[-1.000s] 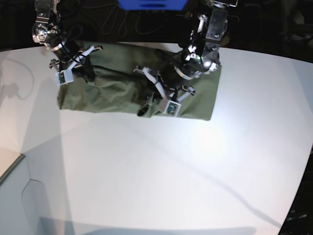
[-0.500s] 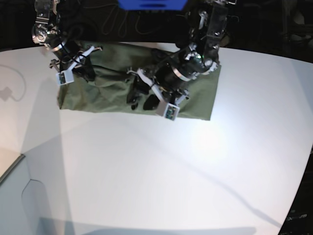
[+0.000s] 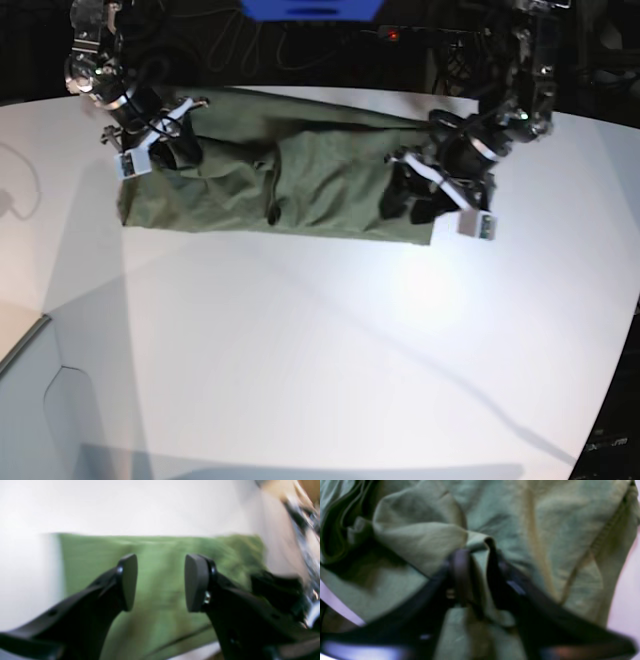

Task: Layout the t-shirt on the table in an organized manner, then fold the t-shirt properly
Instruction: 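Carry the shirt end with the left gripper toward the right gripper, folding it, then grasp the folded strip end with the right gripper and fold it toward the left gripper, then press and adjust the folded bundle with both grippers, then release the shirt and lift both grippers away from the bundle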

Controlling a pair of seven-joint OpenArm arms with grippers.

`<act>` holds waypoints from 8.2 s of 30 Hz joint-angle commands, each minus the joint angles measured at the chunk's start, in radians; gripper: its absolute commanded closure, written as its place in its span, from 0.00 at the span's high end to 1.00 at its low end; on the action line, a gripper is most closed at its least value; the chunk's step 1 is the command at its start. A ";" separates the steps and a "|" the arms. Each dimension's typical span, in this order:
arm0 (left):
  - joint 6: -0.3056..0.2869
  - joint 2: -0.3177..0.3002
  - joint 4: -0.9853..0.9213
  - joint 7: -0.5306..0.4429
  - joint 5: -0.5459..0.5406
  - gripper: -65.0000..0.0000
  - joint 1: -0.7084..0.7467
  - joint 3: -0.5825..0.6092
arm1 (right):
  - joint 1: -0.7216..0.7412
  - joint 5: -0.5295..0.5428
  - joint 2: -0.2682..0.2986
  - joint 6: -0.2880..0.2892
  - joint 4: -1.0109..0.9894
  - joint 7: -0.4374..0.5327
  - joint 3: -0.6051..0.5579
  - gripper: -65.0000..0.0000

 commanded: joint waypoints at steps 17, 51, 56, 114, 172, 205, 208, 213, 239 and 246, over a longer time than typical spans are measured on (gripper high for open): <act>-0.012 -0.009 -0.035 -0.023 -0.047 0.46 -0.002 -0.236 | 0.070 0.011 -0.084 0.017 0.173 -0.177 0.284 0.62; -0.012 -0.009 -0.143 -0.032 -0.042 0.46 -0.002 -0.239 | 0.121 0.011 -0.035 0.017 -0.094 -0.201 0.194 0.00; -0.012 -0.009 -0.146 -0.032 -0.041 0.46 -0.002 -0.239 | 0.089 0.011 -0.041 0.017 0.049 -0.203 0.195 0.00; -0.003 0.010 -0.135 -0.022 -0.041 0.46 -0.033 -0.327 | 0.333 0.014 -0.147 -0.054 0.074 -0.266 -0.756 0.36; -0.011 0.143 0.152 0.273 -0.041 0.78 -0.024 -0.448 | 0.061 0.018 0.029 -0.057 0.469 -0.267 -0.524 0.57; -0.003 0.166 -0.120 0.270 0.071 0.17 -0.188 -0.203 | 0.069 0.012 0.033 -0.057 0.466 -0.270 -0.495 0.57; -0.003 0.160 -0.120 0.270 0.071 0.06 -0.203 -0.203 | 0.069 0.012 0.034 -0.057 0.466 -0.270 -0.495 0.57; -0.003 0.157 -0.121 0.271 0.079 0.00 -0.206 -0.270 | 0.070 0.012 0.034 -0.057 0.466 -0.270 -0.495 0.57; -0.003 0.198 0.223 0.284 0.070 0.75 0.047 -0.385 | 0.070 0.012 0.036 -0.057 0.465 -0.270 -0.432 0.57; -0.009 0.246 0.216 0.282 0.073 0.75 0.157 -0.377 | 0.070 0.012 0.036 -0.055 0.465 -0.270 -0.388 0.57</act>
